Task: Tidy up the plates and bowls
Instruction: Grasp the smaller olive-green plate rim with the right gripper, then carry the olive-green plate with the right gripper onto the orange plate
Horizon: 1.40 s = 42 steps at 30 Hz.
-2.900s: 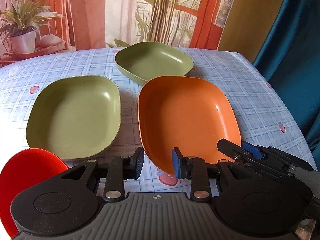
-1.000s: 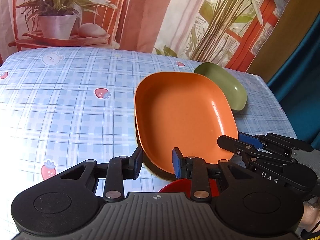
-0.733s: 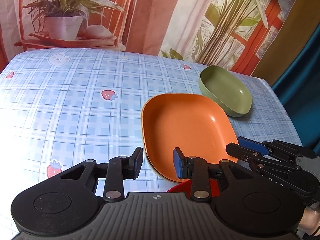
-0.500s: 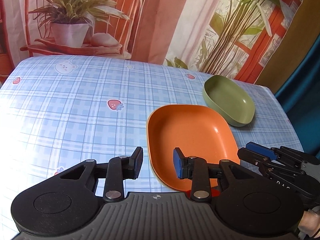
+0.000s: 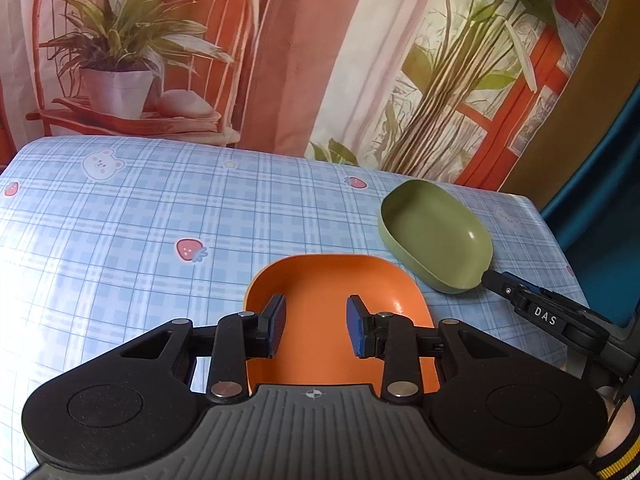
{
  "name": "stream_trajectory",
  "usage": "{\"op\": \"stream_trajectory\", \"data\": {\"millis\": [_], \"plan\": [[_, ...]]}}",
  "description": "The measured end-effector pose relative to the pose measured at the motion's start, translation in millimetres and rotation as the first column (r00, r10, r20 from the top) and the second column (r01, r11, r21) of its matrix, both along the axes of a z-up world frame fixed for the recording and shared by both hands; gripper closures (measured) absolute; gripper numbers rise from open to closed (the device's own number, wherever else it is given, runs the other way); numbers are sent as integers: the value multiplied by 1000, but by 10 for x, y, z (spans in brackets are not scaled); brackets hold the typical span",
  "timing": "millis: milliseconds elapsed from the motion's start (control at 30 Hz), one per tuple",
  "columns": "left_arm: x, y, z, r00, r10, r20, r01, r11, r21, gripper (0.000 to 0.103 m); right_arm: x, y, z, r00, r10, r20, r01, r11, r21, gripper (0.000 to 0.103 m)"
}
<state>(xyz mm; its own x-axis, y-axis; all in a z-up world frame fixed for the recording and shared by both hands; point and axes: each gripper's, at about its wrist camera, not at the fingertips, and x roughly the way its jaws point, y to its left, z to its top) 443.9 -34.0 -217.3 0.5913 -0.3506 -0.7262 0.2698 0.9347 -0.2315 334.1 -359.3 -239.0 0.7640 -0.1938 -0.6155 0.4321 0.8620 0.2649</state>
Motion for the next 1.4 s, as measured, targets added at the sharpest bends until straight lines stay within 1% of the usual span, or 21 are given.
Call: {"op": "stream_trajectory", "data": {"millis": [100, 167, 233, 367, 533, 600, 667, 800, 967, 1167, 1400], "plan": [[31, -113, 3, 1000, -18, 0, 18, 1000, 14, 68, 71, -76, -85, 1000, -10, -4, 10, 1000, 25, 72], [50, -181, 3, 1000, -27, 0, 27, 999, 21, 68, 99, -75, -154, 1000, 0, -18, 0, 999, 33, 72], [67, -246, 1, 999, -38, 2, 38, 999, 29, 68, 73, -58, -195, 1000, 13, -10, -13, 999, 43, 72], [128, -394, -21, 998, -64, 1, 64, 996, 57, 68, 1, -42, -252, 1000, 29, -8, -29, 999, 32, 73], [236, -638, 5, 995, -100, 20, 98, 992, 83, 68, -69, -43, -311, 999, 51, 12, -51, 999, 13, 73], [289, -761, 15, 993, -117, 31, 114, 989, 99, 68, -86, -57, -337, 998, 57, 18, -57, 998, 19, 74], [349, -877, 19, 991, -132, 38, 126, 985, 120, 68, -95, -70, -360, 998, 63, 24, -64, 997, 33, 78], [455, -1029, -4, 988, -146, 45, 139, 980, 140, 68, -121, -88, -367, 996, 73, 44, -75, 996, 39, 80], [630, -1124, -102, 990, -129, 53, 116, 974, 193, 68, -144, -98, -375, 995, 87, 57, -90, 994, 55, 83], [847, -1162, -238, 995, -95, 29, 87, 975, 207, 68, -163, -96, -382, 993, 89, 71, -94, 993, 66, 84], [903, -1223, -386, 994, -112, -7, 111, 972, 205, 68, -164, -97, -393, 993, 86, 81, -92, 993, 77, 84]]}}
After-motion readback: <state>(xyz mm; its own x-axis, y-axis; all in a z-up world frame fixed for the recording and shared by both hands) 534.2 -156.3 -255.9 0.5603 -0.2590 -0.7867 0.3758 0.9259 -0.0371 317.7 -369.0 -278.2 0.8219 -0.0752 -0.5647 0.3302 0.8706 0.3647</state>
